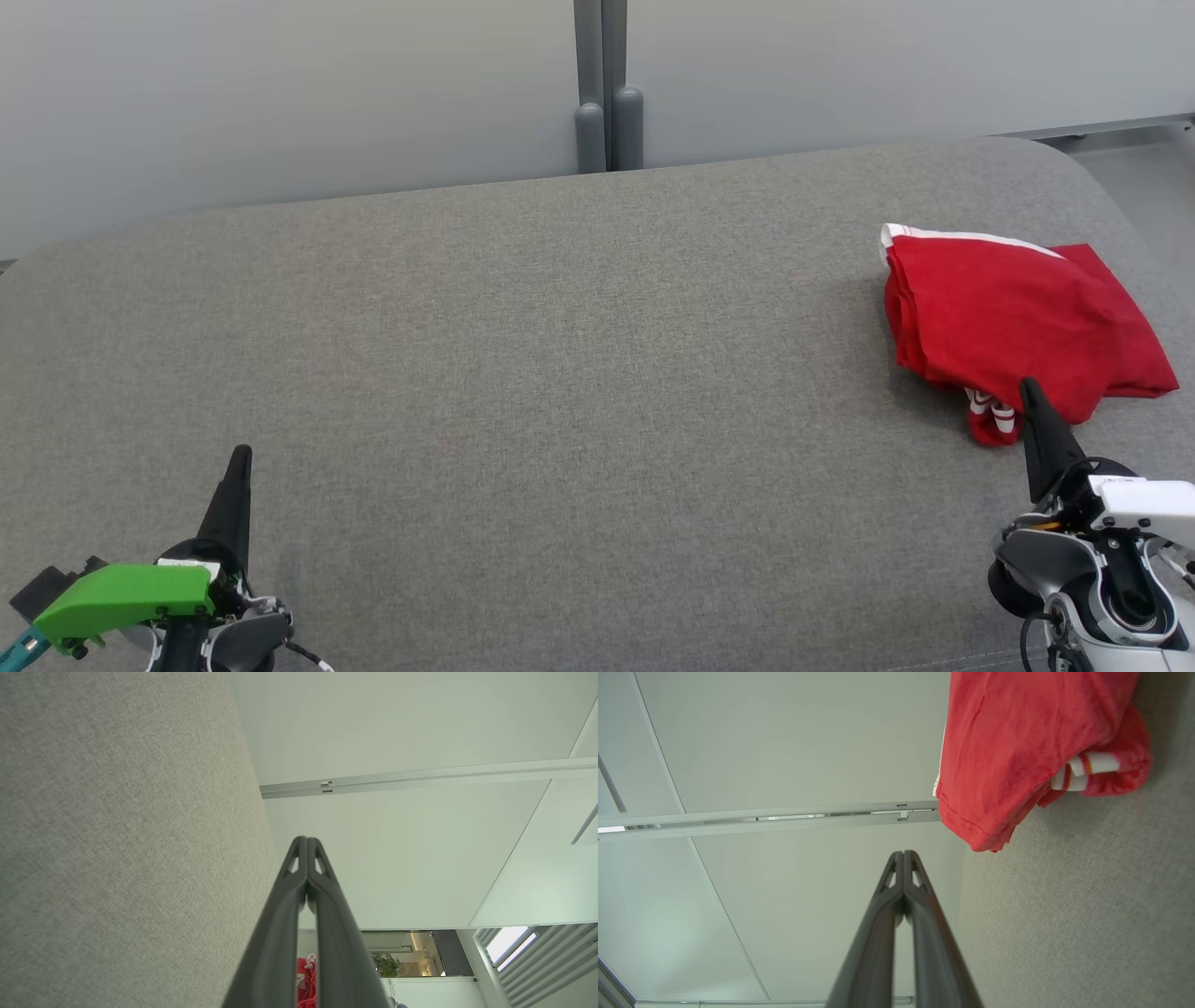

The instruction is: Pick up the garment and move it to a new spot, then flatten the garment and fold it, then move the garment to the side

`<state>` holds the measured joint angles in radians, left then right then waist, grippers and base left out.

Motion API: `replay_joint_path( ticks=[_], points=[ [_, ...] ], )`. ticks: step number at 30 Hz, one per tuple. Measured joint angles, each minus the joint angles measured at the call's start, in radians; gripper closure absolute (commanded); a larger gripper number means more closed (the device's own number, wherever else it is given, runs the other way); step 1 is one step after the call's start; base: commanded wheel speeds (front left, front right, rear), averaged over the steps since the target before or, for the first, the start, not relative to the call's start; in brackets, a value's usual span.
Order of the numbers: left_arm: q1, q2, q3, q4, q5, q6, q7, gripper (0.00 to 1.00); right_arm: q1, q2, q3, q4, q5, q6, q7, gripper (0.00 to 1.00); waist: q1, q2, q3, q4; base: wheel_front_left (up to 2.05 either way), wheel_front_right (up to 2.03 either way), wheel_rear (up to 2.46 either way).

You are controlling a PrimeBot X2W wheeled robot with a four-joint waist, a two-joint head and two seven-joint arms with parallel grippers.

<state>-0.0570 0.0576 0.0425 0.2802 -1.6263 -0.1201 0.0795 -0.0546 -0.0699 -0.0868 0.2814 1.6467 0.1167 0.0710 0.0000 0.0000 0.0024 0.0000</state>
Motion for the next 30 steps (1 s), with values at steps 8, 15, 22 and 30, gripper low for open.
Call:
replay_joint_path(
  ticks=[8, 15, 22, 30],
  points=[
    [0.0, 0.0, 0.001, 0.0, 0.0, 0.0, 0.0, 1.0, 0.0, 0.0, 0.0, 0.001, 0.0, 0.002, 0.0, 1.0, 0.0, 0.0, 0.0, 0.0, 0.0, 0.0, 0.0],
    [0.0, 0.0, 0.001, 0.001, 0.0, 0.0, 0.0, 1.0, 0.0, 0.0, -0.001, 0.001, 0.0, 0.002, 0.0, 1.0, 0.0, 0.0, 0.0, 0.0, 0.0, 0.0, 0.0],
    [0.0, 0.0, 0.003, 0.001, 0.0, 0.0, 0.0, 1.0, 0.0, 0.0, -0.002, 0.001, 0.0, 0.002, 0.0, 1.0, 0.0, 0.0, 0.0, 0.0, 0.0, 0.0, 0.0],
    [0.0, -0.001, 0.004, 0.001, 0.0, 0.0, 0.0, 1.0, 0.0, 0.002, -0.002, 0.001, 0.0, 0.002, 0.0, 1.0, 0.0, 0.0, 0.0, 0.0, 0.0, 0.0, 0.0]
  ],
)
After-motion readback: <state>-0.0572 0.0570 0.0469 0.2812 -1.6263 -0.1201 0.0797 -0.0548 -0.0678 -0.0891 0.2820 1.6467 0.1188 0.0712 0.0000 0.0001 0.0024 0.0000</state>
